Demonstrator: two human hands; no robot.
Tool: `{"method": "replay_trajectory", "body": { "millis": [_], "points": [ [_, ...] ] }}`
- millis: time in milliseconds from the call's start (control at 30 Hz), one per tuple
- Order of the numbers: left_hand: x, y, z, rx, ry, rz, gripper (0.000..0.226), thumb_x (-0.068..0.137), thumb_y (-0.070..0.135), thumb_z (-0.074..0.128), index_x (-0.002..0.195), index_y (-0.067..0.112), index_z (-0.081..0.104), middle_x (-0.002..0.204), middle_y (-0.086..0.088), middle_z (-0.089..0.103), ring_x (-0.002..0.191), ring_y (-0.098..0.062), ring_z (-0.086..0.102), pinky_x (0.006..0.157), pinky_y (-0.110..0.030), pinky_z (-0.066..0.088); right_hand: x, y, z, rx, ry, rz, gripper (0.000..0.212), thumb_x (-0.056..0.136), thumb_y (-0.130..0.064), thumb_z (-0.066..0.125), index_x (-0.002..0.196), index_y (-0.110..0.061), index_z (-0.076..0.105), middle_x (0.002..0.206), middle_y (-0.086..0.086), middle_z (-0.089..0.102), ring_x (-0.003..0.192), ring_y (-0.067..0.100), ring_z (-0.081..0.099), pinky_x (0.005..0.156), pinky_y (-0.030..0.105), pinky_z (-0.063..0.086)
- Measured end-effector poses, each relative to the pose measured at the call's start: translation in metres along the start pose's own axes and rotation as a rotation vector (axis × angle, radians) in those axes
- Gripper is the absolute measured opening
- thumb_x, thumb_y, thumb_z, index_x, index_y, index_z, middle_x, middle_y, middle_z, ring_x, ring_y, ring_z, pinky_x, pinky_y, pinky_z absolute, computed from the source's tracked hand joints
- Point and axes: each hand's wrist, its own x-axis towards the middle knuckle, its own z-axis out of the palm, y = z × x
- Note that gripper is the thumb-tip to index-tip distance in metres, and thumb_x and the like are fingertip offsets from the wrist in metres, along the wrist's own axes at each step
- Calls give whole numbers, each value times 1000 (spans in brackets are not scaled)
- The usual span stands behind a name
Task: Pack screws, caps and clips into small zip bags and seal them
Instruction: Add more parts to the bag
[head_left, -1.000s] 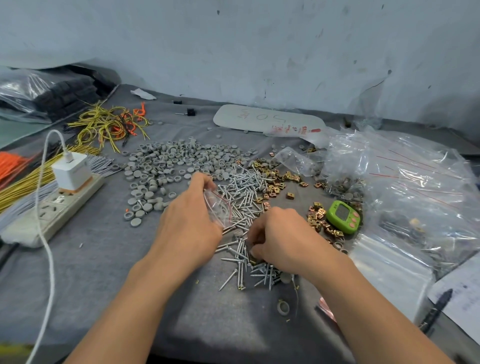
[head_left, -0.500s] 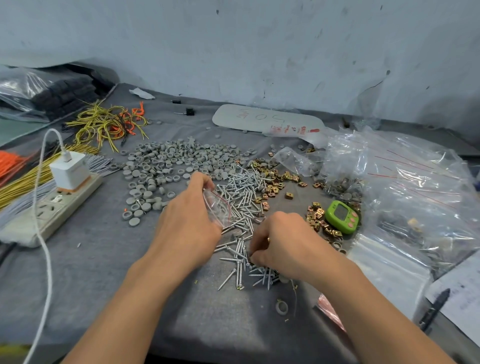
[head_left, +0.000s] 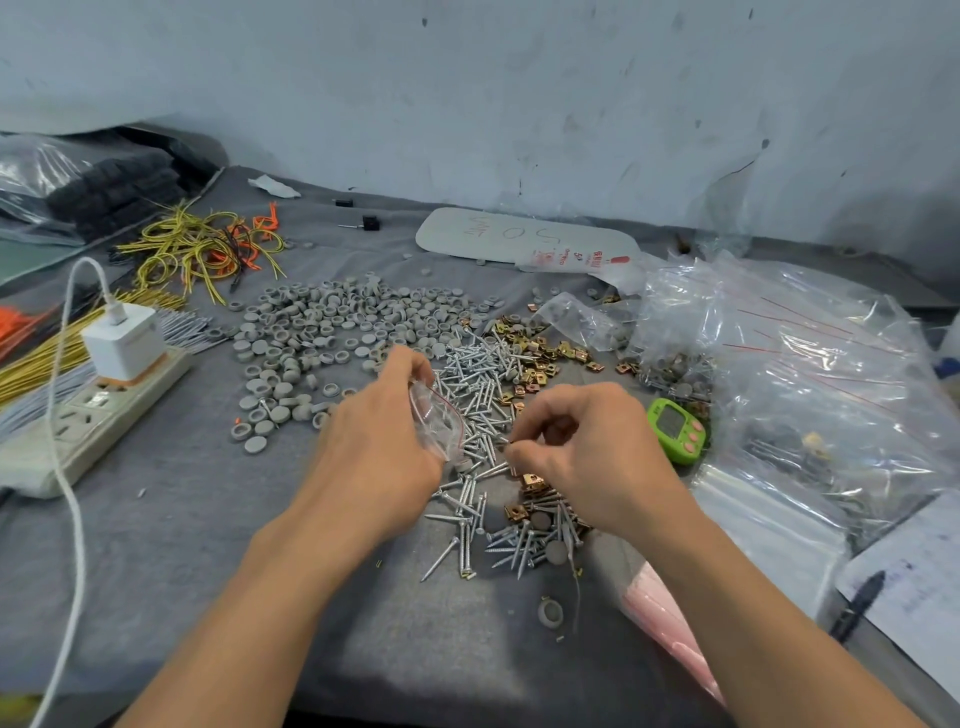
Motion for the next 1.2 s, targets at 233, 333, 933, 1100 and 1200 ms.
{"method": "replay_trajectory", "body": {
  "millis": [233, 333, 933, 1100, 1200],
  "points": [
    [-7, 15, 7, -40, -88, 134, 53, 76, 18, 79, 100, 46, 41, 94, 13, 66, 84, -15, 61, 69, -36, 49, -3, -16, 9, 131, 145, -123, 21, 70, -13, 92, 70, -30, 80, 69, -19, 71, 62, 0, 64, 58, 12, 46],
    [-7, 16, 7, -95, -111, 143, 46, 76, 19, 77, 97, 45, 46, 82, 16, 67, 74, -6, 61, 56, -23, 41, -2, -22, 19, 203, 103, -67, 16, 77, -17, 85, 79, -33, 83, 74, -20, 74, 70, 1, 68, 60, 12, 48],
    [7, -9, 4, 63, 65, 48, 56, 78, 18, 85, 108, 44, 44, 99, 7, 65, 85, -15, 59, 73, -34, 46, 15, 33, -22, -550, -131, 298, 13, 87, -18, 71, 94, -27, 79, 95, -1, 76, 91, 22, 69, 79, 31, 58],
    [5, -3, 11, 83, -83, 39, 73, 75, 29, 88, 126, 47, 40, 93, 17, 54, 81, -8, 55, 71, -33, 41, 19, 30, -16, -645, -84, 370, 5, 86, -19, 70, 89, -15, 72, 84, 6, 68, 74, 28, 62, 57, 29, 46],
    [6, -1, 15, 94, -77, 53, 78, 77, 29, 86, 134, 46, 36, 86, 17, 53, 76, -3, 53, 65, -34, 41, 19, 29, -13, -665, -70, 387, 17, 85, -16, 66, 72, -14, 55, 68, 3, 53, 56, 19, 48, 44, 26, 31]
  ]
}}
